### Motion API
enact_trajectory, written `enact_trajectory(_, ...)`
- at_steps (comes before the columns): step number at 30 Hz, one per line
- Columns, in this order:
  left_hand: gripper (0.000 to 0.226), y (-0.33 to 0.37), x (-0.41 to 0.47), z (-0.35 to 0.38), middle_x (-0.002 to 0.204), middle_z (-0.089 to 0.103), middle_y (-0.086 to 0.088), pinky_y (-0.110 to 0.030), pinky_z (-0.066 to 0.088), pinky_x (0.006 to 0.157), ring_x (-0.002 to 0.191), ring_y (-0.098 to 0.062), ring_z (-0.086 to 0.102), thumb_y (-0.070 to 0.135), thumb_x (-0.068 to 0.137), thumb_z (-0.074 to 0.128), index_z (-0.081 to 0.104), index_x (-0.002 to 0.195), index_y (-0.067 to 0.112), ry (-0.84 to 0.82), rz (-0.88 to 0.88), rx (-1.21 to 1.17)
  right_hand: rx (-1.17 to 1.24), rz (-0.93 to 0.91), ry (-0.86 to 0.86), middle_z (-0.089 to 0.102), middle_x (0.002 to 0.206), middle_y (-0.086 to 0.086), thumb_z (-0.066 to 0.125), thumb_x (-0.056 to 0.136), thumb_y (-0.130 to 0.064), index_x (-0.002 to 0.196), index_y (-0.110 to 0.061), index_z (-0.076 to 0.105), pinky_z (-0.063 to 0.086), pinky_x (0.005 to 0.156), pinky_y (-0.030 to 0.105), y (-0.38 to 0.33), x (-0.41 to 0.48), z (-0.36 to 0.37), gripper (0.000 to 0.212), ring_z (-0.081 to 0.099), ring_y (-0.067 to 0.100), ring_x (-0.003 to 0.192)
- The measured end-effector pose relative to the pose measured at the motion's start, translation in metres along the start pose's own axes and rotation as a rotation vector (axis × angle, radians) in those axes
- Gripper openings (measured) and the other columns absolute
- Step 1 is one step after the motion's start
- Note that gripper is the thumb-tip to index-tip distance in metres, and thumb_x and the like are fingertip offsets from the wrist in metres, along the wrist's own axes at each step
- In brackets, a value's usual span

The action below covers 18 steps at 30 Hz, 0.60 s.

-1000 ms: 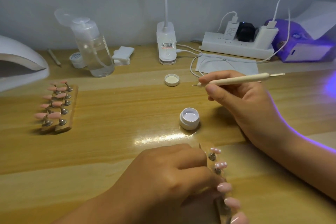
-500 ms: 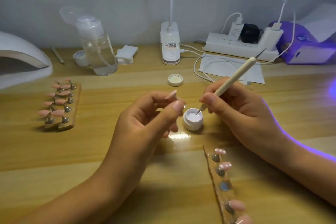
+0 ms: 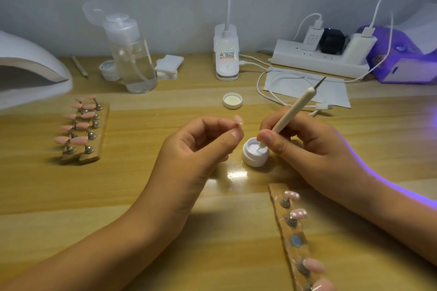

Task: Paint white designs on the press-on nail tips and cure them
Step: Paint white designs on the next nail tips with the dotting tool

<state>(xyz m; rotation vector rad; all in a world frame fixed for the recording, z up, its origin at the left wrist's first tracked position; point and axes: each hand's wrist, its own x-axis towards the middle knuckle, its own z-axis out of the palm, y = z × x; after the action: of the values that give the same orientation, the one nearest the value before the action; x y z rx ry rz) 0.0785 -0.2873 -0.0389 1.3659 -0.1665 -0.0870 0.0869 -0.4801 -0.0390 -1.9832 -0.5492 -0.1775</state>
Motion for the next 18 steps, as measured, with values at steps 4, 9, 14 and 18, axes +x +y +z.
enact_trajectory(4, 0.008, -0.0008, 0.0001, 0.0011, 0.093, 0.073, 0.014, -0.012, 0.048, 0.064, 0.069, 0.001, 0.06, 0.025, 0.076, 0.071, 0.074, 0.078, 0.032, -0.015, 0.021, 0.005, 0.004, 0.005, 0.001, 0.062, 0.087, -0.002, 0.056, 0.088, -0.041, 0.094, -0.021, 0.064, 0.046, 0.073, 0.041, -0.0005, -0.0006, -0.0007, 0.022, 0.055, 0.024, 0.08)
enact_trajectory(9, 0.011, -0.0012, 0.0011, -0.0005, 0.079, 0.068, 0.012, -0.012, 0.047, 0.063, 0.068, -0.003, 0.061, 0.034, 0.072, 0.075, 0.072, 0.083, 0.034, -0.022, 0.021, -0.01, 0.032, 0.003, 0.018, 0.061, 0.086, 0.001, 0.062, 0.092, -0.036, 0.094, -0.019, 0.063, 0.048, 0.072, 0.036, -0.0007, -0.0003, -0.0007, 0.017, 0.055, 0.023, 0.079)
enact_trajectory(14, 0.01, -0.0006, -0.0009, 0.0015, 0.077, 0.07, 0.008, -0.013, 0.048, 0.061, 0.071, -0.005, 0.065, 0.028, 0.076, 0.071, 0.074, 0.084, 0.035, 0.009, 0.018, -0.006, 0.228, 0.066, 0.155, 0.064, 0.08, -0.007, 0.06, 0.087, -0.026, 0.093, -0.015, 0.062, 0.047, 0.072, 0.016, -0.0033, 0.0025, -0.0038, 0.012, 0.058, 0.004, 0.075)
enact_trajectory(18, 0.009, 0.0024, -0.0061, 0.0052, 0.076, 0.07, 0.009, -0.011, 0.047, 0.059, 0.065, -0.002, 0.062, 0.022, 0.076, 0.07, 0.074, 0.081, 0.028, -0.013, 0.073, -0.014, 0.43, 0.104, 0.274, 0.061, 0.071, -0.007, 0.07, 0.08, -0.018, 0.085, -0.016, 0.058, 0.048, 0.072, 0.018, -0.0028, 0.0037, -0.0065, 0.013, 0.06, 0.006, 0.075)
